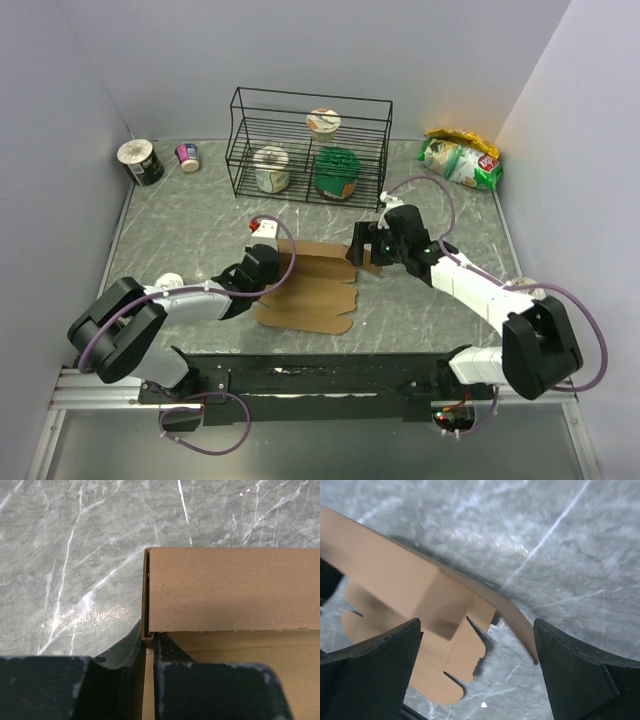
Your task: Fold the paper box
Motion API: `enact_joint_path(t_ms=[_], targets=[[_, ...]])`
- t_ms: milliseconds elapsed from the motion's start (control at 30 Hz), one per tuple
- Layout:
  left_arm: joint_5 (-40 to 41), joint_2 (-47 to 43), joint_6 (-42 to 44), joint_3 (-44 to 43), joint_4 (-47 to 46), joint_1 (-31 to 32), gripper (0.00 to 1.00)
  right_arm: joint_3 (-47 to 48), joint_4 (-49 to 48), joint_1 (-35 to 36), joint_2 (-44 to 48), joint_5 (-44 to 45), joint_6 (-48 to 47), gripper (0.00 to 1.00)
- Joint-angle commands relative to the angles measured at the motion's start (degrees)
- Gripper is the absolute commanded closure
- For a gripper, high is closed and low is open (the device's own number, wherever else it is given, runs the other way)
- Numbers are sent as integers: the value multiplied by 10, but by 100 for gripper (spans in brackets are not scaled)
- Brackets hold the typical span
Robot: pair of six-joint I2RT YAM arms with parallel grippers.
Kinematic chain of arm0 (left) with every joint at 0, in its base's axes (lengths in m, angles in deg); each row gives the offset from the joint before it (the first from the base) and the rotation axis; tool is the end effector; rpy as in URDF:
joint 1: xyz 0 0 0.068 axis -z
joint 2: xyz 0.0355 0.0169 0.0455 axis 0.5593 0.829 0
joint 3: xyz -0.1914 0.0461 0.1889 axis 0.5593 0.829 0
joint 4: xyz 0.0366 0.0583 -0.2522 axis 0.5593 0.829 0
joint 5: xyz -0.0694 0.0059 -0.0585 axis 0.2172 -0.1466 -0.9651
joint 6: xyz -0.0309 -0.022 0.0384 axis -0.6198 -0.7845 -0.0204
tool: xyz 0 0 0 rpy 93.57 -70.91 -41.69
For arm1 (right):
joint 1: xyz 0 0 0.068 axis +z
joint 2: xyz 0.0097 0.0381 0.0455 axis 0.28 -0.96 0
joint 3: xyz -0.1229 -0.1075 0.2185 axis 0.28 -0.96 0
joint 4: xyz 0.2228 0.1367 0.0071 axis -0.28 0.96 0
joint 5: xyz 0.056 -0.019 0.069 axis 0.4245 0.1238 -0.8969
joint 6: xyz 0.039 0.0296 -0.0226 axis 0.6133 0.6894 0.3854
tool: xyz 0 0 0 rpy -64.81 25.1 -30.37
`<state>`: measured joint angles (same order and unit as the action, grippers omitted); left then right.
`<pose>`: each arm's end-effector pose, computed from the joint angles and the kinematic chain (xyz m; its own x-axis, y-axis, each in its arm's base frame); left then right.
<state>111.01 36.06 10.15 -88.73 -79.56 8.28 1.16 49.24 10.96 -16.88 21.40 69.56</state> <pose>0.2105 -0.1709 0.1628 -0.5020 -0.0407 -0.8639 0.1475 0.9802 -0.1319 0.2392 0.1286 0.2358 -0.7133 0.0234 -0.7005 -0.3192 0.8789 0.3544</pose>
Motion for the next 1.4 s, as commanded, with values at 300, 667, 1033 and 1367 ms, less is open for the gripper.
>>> enact_joint_path(t_ms=[300, 667, 1033, 1367], targets=[[-41, 34, 4, -15, 22, -2, 95, -42, -130, -8, -52, -136, 152, 11], [-44, 36, 4, -15, 22, -2, 96, -77, -178, -7, -91, -147, 205, 9], [-49, 36, 5, -15, 22, -2, 96, -112, -234, -10, -88, -173, 204, 33], [-53, 37, 5, -15, 22, -2, 97, -125, -212, -12, -58, -187, 191, 18]])
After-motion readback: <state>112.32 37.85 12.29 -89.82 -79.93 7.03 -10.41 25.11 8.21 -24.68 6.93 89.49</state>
